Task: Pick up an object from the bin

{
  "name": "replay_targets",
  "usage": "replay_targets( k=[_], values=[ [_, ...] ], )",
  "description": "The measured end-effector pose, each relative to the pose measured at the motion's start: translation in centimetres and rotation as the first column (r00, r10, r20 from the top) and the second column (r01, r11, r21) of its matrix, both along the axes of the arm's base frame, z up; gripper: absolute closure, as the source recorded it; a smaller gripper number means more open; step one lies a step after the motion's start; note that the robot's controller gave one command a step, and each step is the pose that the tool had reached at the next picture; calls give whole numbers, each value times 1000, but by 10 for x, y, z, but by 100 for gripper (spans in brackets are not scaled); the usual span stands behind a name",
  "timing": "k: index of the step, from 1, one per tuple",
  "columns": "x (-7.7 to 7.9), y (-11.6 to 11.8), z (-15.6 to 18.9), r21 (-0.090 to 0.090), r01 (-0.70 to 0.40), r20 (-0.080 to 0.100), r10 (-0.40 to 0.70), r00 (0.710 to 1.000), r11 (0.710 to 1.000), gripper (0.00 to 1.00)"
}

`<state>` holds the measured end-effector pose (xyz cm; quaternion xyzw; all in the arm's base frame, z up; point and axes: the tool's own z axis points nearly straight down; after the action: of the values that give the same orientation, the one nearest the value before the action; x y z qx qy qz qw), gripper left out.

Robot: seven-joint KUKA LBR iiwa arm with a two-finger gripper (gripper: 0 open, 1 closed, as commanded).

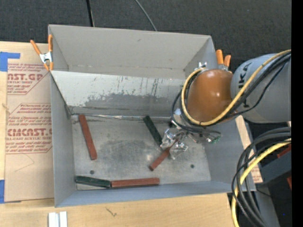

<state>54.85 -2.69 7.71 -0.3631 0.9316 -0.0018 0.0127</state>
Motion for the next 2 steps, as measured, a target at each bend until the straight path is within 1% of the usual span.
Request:
replay_targets(
  k=[1, 2],
  values=[
    [0, 0, 2, -1, 0, -3, 0, 1000, 1000, 100],
    [-3, 0, 7, -3, -1, -22, 1, 1000, 1000, 100]
  ],
)
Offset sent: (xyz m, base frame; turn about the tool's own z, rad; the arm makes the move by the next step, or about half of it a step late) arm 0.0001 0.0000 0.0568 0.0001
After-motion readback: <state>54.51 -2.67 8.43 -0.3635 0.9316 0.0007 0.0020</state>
